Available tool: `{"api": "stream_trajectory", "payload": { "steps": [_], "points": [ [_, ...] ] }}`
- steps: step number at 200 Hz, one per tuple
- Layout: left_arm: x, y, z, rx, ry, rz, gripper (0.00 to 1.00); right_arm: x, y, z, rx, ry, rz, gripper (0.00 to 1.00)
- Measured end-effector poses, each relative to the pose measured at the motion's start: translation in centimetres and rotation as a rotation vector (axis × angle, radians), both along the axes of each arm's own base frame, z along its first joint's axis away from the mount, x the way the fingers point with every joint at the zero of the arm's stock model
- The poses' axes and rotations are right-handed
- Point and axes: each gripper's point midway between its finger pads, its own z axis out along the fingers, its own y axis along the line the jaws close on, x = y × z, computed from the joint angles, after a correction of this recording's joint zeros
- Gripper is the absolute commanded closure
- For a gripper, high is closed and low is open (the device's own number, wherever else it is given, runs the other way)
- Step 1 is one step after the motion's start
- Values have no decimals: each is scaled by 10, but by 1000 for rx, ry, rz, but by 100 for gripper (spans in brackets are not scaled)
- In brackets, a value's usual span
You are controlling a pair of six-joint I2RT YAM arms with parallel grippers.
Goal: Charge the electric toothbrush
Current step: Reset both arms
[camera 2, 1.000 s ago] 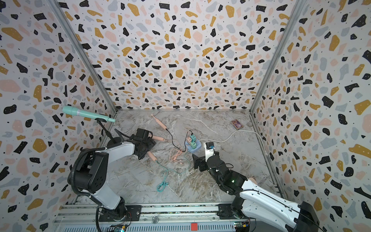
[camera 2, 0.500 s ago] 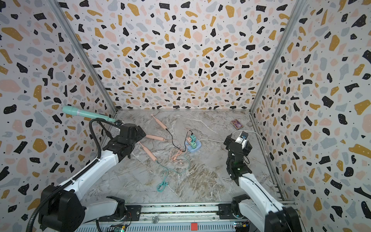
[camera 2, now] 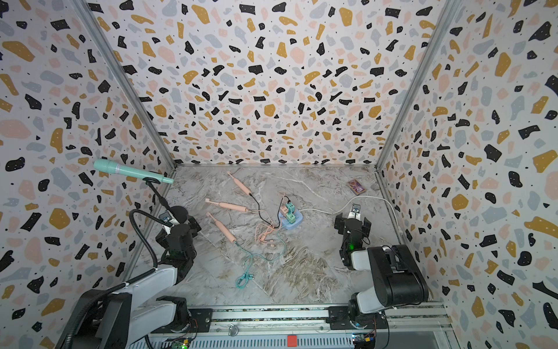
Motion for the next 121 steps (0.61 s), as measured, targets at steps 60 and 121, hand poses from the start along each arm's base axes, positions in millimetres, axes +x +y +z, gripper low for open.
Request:
{"api": "stream_trajectory", "payload": {
  "steps": [60,121],
  "points": [
    [17,-19,20,71,-77,-145,1,-9,14,4,3,-79,110,1],
    [14,-34,-34,137,69,-225,0,-7,17,12,6,-113,126,1]
  ]
}}
